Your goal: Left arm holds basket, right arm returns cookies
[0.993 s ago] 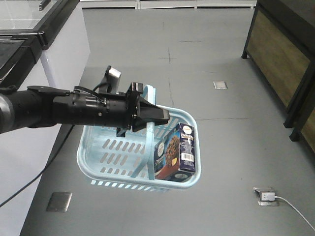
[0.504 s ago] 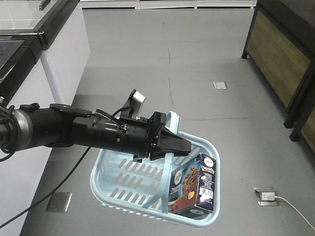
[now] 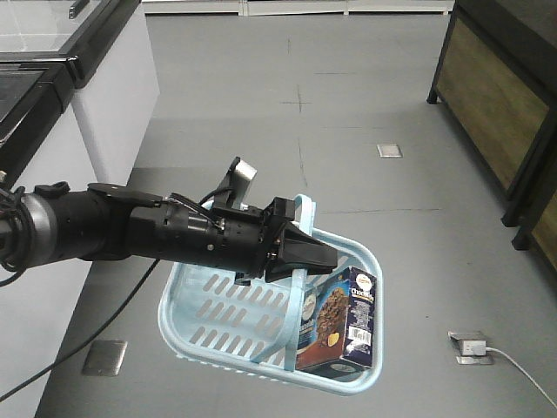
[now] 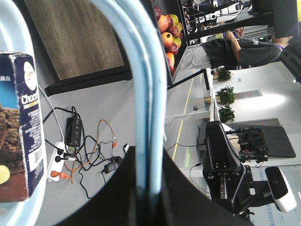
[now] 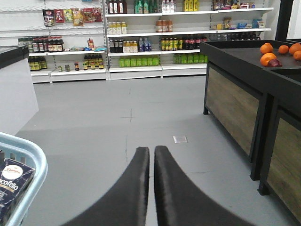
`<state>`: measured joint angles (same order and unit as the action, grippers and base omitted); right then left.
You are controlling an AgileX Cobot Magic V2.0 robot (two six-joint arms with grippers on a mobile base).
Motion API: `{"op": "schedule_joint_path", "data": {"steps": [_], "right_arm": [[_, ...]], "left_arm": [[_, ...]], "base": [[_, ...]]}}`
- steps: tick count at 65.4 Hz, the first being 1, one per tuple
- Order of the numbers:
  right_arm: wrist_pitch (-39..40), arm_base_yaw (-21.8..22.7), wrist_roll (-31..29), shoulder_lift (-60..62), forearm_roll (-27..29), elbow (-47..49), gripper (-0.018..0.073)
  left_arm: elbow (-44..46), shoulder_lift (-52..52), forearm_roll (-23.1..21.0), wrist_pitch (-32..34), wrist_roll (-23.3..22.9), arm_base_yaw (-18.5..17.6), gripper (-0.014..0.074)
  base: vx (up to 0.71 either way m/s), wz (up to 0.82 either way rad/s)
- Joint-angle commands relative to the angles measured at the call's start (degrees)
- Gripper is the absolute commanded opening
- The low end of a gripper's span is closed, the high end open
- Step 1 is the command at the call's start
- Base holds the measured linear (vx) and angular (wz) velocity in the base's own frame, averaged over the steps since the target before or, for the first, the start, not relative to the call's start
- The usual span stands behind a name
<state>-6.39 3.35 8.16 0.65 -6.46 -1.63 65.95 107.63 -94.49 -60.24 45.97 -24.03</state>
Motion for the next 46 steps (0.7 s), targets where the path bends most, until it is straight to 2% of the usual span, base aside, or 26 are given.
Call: {"op": "schedule_joint_path", "data": {"steps": [1, 46], "right_arm": [[4.1, 0.0, -0.2, 0.7, -0.7, -1.0, -0.0006], [4.1, 0.0, -0.2, 0.7, -0.7, -1.0, -0.0006]], "left_arm": [[1.6, -3.7, -7.0, -3.7, 0.8, -0.2, -0.0004], [1.6, -3.7, -7.0, -3.7, 0.8, -0.2, -0.0004]], "base": [[0.0, 0.0], [0.0, 0.0]]}}
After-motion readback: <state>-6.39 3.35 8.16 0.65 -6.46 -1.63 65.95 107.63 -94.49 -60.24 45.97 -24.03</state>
